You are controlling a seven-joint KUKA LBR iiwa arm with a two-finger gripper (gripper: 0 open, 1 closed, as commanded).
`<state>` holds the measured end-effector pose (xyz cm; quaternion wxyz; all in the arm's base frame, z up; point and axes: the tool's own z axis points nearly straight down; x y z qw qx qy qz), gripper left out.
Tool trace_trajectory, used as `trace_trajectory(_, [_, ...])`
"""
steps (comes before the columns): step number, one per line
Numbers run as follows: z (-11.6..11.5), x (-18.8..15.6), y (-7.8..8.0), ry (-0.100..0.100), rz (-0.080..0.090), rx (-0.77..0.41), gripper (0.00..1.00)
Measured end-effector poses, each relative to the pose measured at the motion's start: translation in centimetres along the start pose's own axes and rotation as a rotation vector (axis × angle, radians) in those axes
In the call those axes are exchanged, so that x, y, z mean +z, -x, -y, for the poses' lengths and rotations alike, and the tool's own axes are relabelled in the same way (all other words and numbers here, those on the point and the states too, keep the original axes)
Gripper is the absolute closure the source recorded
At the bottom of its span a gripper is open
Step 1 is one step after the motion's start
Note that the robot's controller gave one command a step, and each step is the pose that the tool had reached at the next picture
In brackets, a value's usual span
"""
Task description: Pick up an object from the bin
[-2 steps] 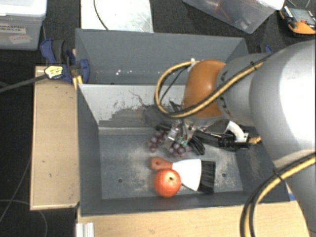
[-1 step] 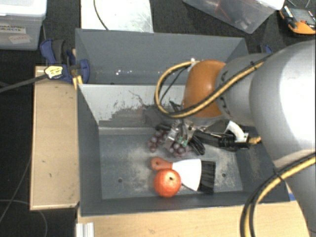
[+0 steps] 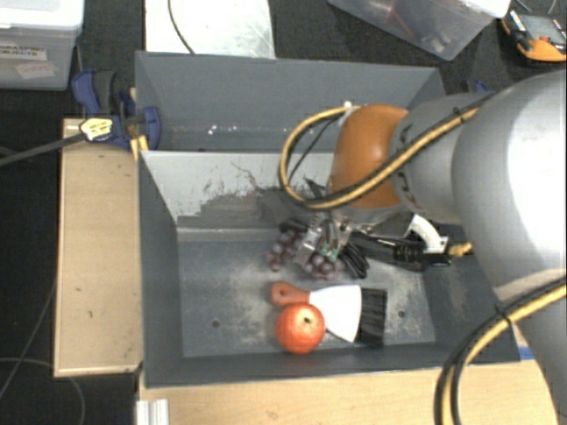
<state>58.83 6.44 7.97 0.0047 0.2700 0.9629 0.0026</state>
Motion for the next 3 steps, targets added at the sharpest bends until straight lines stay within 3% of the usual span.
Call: trace_trajectory(3, [0.0,-6.3,0.0,-0.001,-0.002,-0.005,1.0])
